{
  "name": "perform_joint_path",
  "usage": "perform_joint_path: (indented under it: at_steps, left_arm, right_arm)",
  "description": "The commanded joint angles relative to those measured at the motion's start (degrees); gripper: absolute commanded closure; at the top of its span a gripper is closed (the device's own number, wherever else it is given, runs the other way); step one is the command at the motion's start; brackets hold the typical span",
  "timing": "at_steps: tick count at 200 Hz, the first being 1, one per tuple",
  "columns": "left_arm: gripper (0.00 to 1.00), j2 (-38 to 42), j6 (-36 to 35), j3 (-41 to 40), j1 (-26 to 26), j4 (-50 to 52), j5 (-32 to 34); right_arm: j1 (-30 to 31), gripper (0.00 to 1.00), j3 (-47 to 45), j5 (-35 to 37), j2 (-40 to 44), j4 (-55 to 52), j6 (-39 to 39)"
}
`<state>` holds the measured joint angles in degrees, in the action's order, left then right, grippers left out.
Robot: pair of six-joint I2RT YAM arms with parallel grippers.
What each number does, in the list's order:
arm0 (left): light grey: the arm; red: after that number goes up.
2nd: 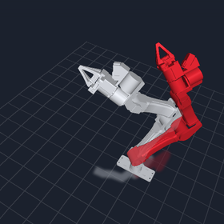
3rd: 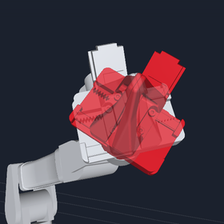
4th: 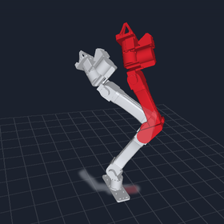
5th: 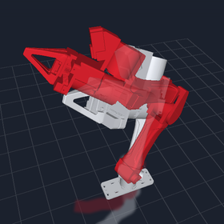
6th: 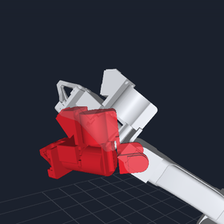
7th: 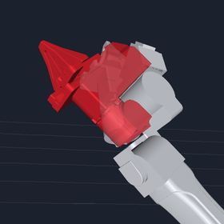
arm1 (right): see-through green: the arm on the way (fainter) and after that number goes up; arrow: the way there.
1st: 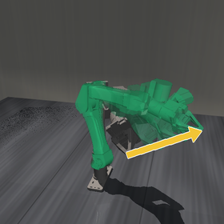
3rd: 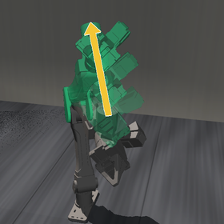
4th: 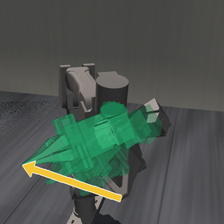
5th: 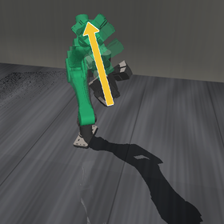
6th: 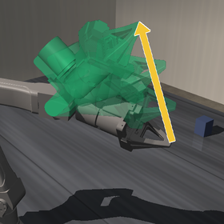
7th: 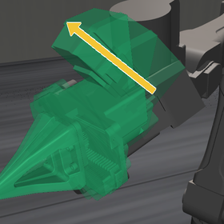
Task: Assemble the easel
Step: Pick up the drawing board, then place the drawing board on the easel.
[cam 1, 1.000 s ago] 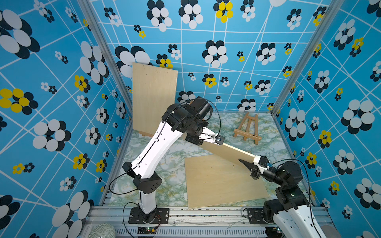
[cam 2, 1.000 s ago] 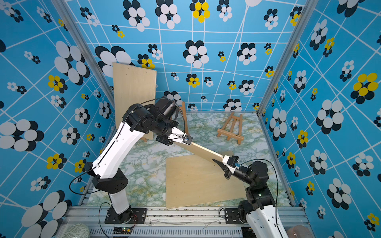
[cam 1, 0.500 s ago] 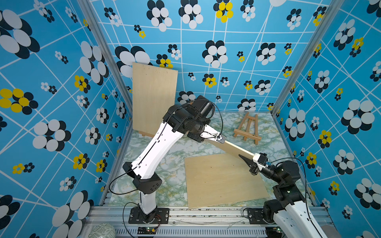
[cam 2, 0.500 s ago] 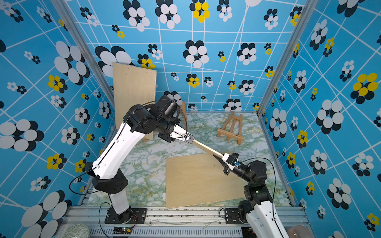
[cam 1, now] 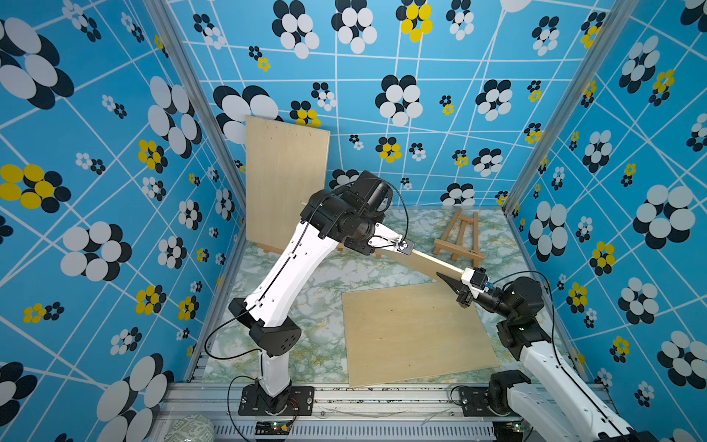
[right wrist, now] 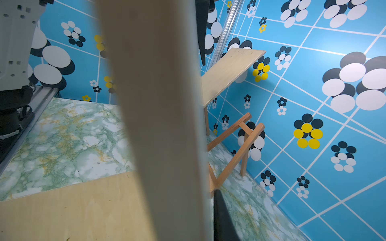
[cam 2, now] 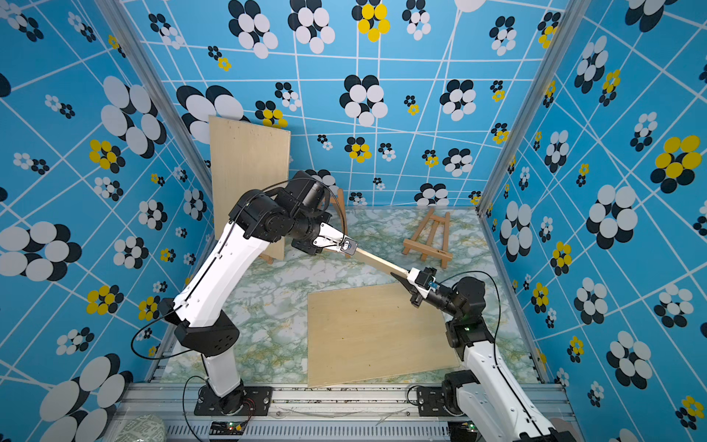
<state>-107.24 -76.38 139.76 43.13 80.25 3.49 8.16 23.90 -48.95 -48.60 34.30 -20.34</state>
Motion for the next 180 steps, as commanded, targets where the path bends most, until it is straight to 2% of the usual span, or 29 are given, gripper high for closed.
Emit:
perform_joint_path:
  at_steps: [1,29,80,180]
  left_arm:
    - [1.0,-2.6,7.6,0.6,4.3,-21.4,-6.8]
    - [1.0,-3.4,7.6,1.4,4.2,-21.4,-6.9]
    - [1.0,-4.1,7.9,1.5,4.3,-19.7,-6.5]
    - [1.0,-5.8,8.4,1.5,3.7,-18.8,-6.7]
  right_arm:
    - [-1.0,1.0,4.8,12.3,-4.4,3.4,17.1]
    - [-4.9,1.0,5.9,8.5,-9.8,9.3,21.5]
    - [-6.6,1.0,8.3,2.7,-17.7,15.9,27.8]
    - [-7.0,1.0,8.0,2.5,-24.8,19.8,29.5]
